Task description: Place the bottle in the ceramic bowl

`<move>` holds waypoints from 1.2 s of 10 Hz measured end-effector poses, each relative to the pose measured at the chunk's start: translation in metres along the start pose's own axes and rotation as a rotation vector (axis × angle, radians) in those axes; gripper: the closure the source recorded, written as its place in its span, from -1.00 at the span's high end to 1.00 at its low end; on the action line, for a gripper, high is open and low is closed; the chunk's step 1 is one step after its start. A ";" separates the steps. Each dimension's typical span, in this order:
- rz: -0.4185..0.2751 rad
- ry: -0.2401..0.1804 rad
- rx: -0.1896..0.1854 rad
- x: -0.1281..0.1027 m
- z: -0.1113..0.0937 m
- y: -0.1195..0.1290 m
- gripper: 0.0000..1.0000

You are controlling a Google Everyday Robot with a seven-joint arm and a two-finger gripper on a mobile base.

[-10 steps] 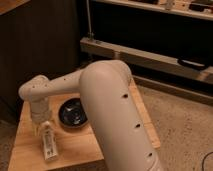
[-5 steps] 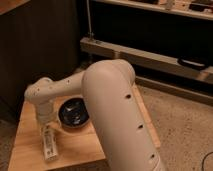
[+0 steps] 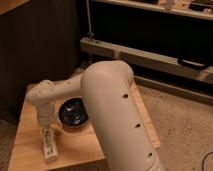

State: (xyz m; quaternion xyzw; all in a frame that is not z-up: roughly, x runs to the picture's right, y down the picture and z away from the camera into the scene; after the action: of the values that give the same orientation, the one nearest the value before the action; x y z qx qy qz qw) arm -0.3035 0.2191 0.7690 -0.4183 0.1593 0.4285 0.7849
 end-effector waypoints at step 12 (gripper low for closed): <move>-0.006 0.051 -0.015 -0.009 0.025 0.020 0.30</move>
State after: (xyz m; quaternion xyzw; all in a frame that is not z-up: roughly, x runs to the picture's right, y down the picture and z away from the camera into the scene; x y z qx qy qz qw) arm -0.3272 0.2396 0.7792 -0.4355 0.1749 0.4167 0.7785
